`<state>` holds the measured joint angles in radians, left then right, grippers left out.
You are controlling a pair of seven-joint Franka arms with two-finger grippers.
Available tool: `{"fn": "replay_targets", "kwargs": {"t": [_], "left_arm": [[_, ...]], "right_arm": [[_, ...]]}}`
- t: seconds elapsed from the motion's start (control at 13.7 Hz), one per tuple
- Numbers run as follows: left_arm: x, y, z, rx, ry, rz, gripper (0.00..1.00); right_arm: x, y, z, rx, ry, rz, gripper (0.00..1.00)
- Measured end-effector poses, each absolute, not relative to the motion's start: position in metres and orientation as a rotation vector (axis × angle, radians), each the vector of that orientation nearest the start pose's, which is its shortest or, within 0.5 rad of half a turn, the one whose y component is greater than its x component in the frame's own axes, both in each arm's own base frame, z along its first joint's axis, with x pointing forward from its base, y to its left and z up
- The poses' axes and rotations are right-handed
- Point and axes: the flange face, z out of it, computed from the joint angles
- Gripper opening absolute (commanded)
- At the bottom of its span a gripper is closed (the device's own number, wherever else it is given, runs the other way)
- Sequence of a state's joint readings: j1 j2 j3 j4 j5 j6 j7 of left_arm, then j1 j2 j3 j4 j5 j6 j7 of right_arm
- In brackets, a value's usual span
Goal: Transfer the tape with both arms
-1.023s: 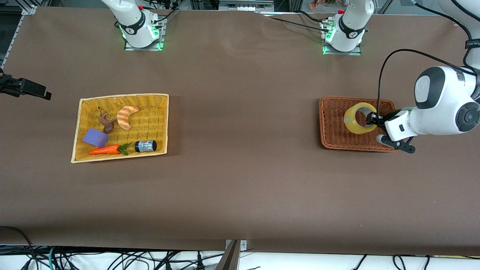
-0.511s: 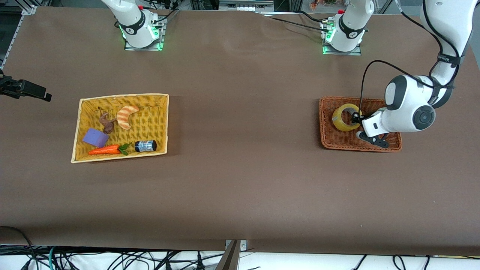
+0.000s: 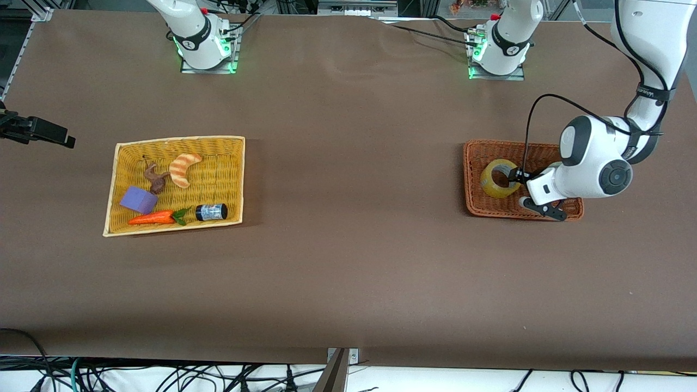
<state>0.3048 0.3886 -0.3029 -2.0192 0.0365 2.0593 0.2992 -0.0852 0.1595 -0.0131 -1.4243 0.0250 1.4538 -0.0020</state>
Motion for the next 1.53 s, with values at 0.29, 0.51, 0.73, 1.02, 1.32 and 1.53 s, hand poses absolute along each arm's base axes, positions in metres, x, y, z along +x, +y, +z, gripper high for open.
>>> {"fn": "replay_targets", "kwargs": {"t": [0.29,0.51,0.73,1.02,1.32,1.53], "left_arm": [[0.6,-0.002,0.375,-3.17,0.521,0.473,0.91],[0.606,-0.03,0.464,-3.158,0.501,0.344,0.91],[0.597,-0.049,0.506,-3.144,0.454,0.26,0.93],[0.588,-0.062,0.522,-3.121,0.445,0.243,0.93],[0.581,-0.073,0.542,-3.078,0.393,0.185,1.0],[0.575,-0.067,0.561,-3.111,0.333,0.133,1.0]], "right_arm": [[0.588,-0.054,0.592,-3.102,0.147,0.199,1.0],[0.588,-0.054,0.592,-3.102,0.147,0.199,1.0],[0.588,-0.054,0.592,-3.102,0.147,0.199,1.0],[0.588,-0.054,0.592,-3.102,0.147,0.199,1.0],[0.588,-0.054,0.592,-3.102,0.147,0.198,1.0],[0.588,-0.054,0.592,-3.102,0.147,0.199,1.0]]}}
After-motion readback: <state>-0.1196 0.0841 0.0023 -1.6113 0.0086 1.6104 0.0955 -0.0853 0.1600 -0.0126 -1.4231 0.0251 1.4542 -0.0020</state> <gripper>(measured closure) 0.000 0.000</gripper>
